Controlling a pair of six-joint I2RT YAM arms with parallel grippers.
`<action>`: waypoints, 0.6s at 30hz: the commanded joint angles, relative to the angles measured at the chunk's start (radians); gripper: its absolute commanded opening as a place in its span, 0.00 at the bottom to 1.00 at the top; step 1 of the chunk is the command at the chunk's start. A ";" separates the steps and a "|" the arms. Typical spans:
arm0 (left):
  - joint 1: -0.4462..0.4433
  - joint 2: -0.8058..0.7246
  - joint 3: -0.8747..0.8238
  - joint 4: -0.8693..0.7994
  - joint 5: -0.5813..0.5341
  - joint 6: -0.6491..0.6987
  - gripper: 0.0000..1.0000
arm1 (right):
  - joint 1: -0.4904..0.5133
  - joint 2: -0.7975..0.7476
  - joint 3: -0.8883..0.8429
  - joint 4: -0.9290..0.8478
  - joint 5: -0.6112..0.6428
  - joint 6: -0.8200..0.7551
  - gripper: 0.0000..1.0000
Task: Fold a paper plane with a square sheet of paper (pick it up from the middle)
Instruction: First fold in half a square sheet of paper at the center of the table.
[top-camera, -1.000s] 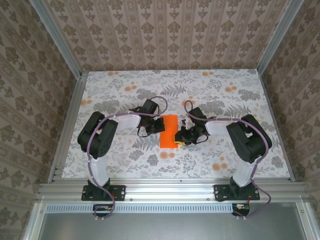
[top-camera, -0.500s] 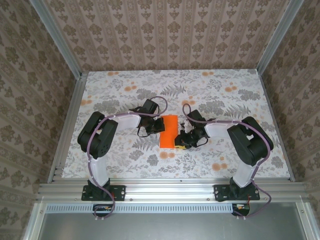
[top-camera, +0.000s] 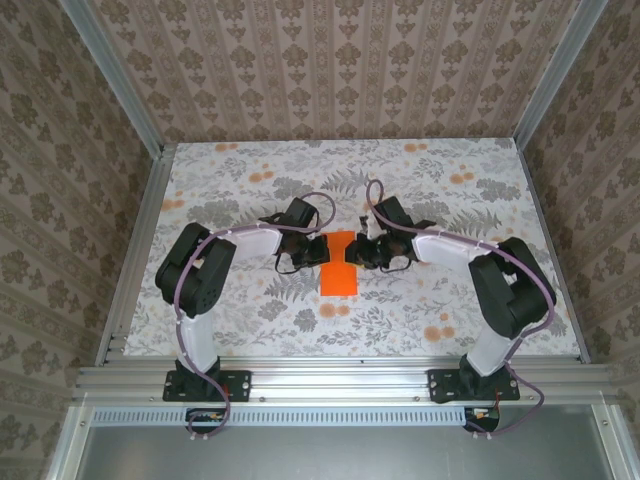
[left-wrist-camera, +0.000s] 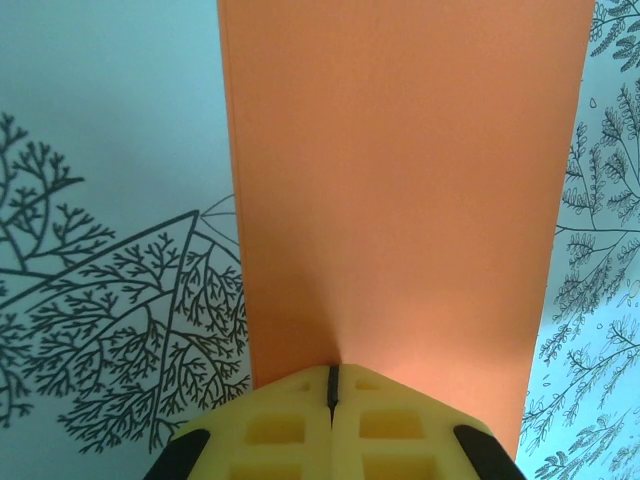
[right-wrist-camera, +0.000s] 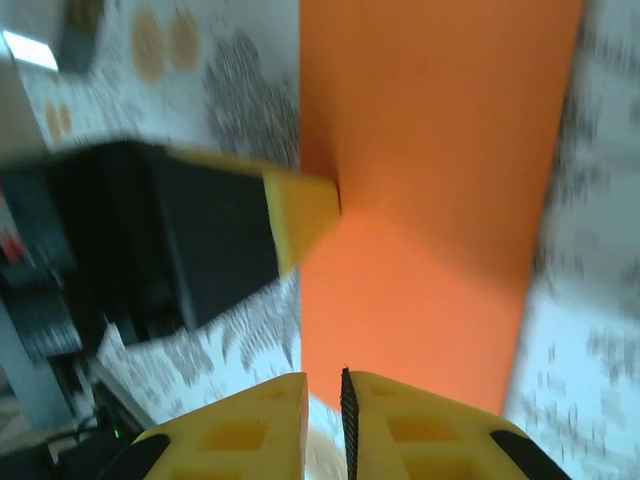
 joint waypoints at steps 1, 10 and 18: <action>-0.016 0.086 -0.027 -0.166 -0.101 0.033 0.04 | -0.024 0.112 0.065 0.059 0.038 0.022 0.17; -0.016 0.071 0.015 -0.177 -0.085 0.075 0.10 | -0.065 0.266 0.163 0.082 0.045 0.027 0.17; -0.029 -0.058 0.023 -0.097 0.024 0.046 0.27 | -0.054 0.200 0.036 0.125 0.216 0.191 0.17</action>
